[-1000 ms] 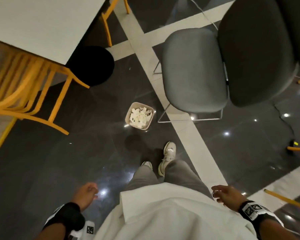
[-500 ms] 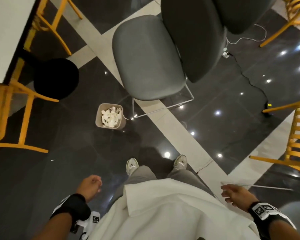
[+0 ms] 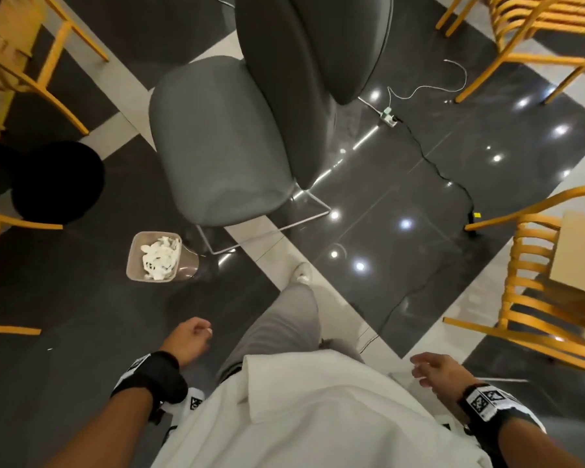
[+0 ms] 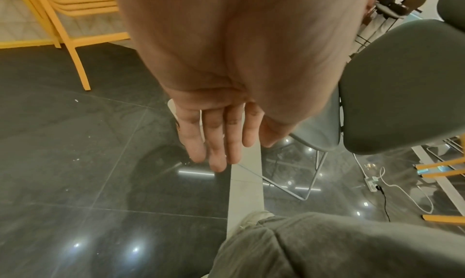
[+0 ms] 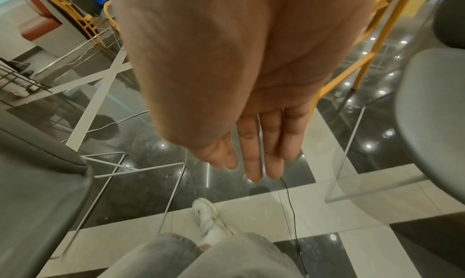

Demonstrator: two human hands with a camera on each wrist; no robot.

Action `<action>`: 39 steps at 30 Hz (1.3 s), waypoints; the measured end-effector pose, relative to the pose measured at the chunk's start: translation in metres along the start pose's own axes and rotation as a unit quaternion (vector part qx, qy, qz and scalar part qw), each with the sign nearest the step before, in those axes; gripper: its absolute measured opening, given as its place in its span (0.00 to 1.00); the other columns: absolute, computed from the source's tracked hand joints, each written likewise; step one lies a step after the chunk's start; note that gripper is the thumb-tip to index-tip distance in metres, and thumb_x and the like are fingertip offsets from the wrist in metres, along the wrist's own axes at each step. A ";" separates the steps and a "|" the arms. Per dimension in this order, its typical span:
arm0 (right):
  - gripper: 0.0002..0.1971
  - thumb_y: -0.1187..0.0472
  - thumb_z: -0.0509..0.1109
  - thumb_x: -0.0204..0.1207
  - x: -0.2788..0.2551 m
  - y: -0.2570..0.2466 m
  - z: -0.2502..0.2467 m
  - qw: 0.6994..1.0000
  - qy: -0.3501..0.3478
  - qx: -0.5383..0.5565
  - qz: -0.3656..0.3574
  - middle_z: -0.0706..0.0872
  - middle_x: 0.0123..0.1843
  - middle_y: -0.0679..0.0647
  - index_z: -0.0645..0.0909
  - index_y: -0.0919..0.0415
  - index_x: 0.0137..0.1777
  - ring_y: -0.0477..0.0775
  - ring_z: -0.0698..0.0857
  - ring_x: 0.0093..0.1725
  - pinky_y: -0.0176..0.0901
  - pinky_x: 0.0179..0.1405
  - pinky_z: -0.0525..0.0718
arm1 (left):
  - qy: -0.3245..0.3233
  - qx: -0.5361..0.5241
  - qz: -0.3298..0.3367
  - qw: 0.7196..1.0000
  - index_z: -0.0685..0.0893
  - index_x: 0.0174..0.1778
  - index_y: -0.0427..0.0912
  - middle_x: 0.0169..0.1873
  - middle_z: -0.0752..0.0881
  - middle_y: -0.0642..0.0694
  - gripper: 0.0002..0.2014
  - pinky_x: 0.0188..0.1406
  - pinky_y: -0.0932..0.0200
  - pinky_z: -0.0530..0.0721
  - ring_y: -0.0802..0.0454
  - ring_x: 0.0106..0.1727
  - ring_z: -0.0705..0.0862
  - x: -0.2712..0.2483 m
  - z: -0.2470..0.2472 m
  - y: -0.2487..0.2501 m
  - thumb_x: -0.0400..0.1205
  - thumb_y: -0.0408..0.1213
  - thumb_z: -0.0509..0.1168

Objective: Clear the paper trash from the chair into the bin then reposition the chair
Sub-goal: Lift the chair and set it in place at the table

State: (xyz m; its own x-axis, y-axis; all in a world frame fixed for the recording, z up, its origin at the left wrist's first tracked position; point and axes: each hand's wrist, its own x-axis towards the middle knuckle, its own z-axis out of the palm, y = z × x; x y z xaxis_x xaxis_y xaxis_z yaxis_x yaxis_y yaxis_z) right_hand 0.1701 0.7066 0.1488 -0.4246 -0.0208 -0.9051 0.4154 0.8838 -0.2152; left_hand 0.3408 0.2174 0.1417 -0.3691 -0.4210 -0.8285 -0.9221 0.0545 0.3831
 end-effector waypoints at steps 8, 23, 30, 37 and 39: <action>0.12 0.61 0.66 0.80 0.069 -0.056 -0.135 0.992 -0.016 -0.127 -0.007 0.94 0.47 0.52 0.90 0.58 0.54 0.54 0.93 0.47 0.55 0.60 0.89 | 0.022 -0.082 -0.017 0.996 0.81 0.56 0.32 0.47 0.85 0.34 0.07 0.18 0.71 0.78 0.40 0.44 0.84 0.063 0.040 0.110 0.85 0.24 0.61; 0.10 0.56 0.68 0.77 0.184 -0.324 -0.337 0.931 -0.047 -0.306 -0.192 0.93 0.44 0.55 0.89 0.54 0.52 0.52 0.90 0.41 0.55 0.54 0.91 | 0.176 -0.122 0.246 0.945 0.85 0.55 0.51 0.51 0.91 0.43 0.07 0.58 0.51 0.86 0.43 0.52 0.90 0.069 0.015 0.417 0.84 0.37 0.64; 0.10 0.53 0.65 0.81 0.240 -0.437 -0.381 0.786 -0.101 -0.525 -0.309 0.91 0.54 0.52 0.88 0.42 0.54 0.61 0.91 0.60 0.45 0.61 0.85 | 0.270 -0.138 0.241 0.922 0.86 0.56 0.48 0.48 0.90 0.50 0.12 0.55 0.52 0.85 0.50 0.52 0.90 -0.016 -0.002 0.565 0.86 0.50 0.61; 0.10 0.53 0.64 0.85 0.210 -0.574 -0.444 0.669 -0.068 -0.570 -0.472 0.92 0.59 0.57 0.88 0.48 0.50 0.59 0.89 0.58 0.41 0.56 0.81 | 0.333 -0.088 0.090 0.935 0.79 0.40 0.39 0.40 0.84 0.36 0.32 0.39 0.50 0.73 0.36 0.47 0.84 -0.034 0.040 0.683 0.88 0.63 0.44; 0.13 0.48 0.66 0.82 0.191 -0.621 -0.464 0.672 -0.015 -0.526 -0.521 0.93 0.57 0.60 0.89 0.53 0.53 0.64 0.90 0.58 0.47 0.59 0.85 | 0.370 -0.067 0.022 0.926 0.85 0.50 0.39 0.49 0.88 0.36 0.37 0.45 0.49 0.75 0.33 0.53 0.85 -0.023 0.046 0.710 0.86 0.65 0.40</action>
State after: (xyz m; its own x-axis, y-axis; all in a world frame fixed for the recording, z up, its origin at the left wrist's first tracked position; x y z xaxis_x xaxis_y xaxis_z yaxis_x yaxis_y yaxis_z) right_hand -0.5421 0.3707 0.2792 -0.0214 -0.8796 -0.4752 -0.8999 0.2240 -0.3741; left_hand -0.3109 0.3075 0.4140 -0.1794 -0.9295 -0.3223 -0.8667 -0.0057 0.4987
